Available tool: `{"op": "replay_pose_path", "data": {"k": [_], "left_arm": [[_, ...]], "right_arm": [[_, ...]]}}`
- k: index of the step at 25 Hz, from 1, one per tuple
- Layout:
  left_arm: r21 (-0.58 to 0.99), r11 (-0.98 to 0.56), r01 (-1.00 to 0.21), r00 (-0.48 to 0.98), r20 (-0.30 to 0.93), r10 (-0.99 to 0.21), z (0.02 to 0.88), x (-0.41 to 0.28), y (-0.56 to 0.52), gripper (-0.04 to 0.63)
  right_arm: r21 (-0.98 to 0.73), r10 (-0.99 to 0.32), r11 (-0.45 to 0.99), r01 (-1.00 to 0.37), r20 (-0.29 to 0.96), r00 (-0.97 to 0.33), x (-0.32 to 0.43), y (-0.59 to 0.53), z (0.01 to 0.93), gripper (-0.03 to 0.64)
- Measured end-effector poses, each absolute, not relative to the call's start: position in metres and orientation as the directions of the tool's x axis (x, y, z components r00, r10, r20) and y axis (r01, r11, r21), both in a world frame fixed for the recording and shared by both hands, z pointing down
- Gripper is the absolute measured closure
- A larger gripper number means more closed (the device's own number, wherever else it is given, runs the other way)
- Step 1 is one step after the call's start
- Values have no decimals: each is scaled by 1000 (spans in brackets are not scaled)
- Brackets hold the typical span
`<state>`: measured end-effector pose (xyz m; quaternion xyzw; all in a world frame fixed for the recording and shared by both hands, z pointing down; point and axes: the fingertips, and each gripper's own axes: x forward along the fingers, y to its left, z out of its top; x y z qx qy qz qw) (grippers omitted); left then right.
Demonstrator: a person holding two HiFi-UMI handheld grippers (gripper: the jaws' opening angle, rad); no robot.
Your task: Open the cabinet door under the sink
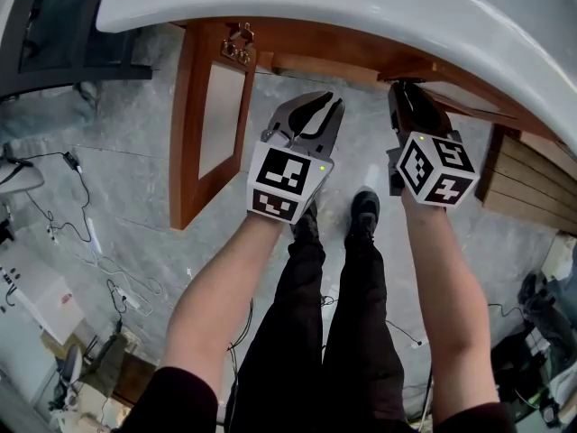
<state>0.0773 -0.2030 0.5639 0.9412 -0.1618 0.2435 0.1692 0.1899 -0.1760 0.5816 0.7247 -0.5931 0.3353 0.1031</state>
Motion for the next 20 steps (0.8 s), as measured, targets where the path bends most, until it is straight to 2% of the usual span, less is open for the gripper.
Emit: {"op": "replay_pose_path", "data": {"k": [6, 16, 20], "left_arm": [[235, -896, -377, 840, 494, -224, 558, 68, -211, 528], [218, -919, -329, 864, 462, -200, 541, 62, -212, 529], [210, -944, -252, 894, 425, -144, 529, 71, -205, 525]], "right_arm": [[-200, -784, -327, -923, 602, 147, 190, -175, 582, 515], [-198, -796, -247, -948, 599, 82, 174, -150, 581, 518], [-200, -797, -234, -951, 600, 70, 166, -132, 583, 517]]}}
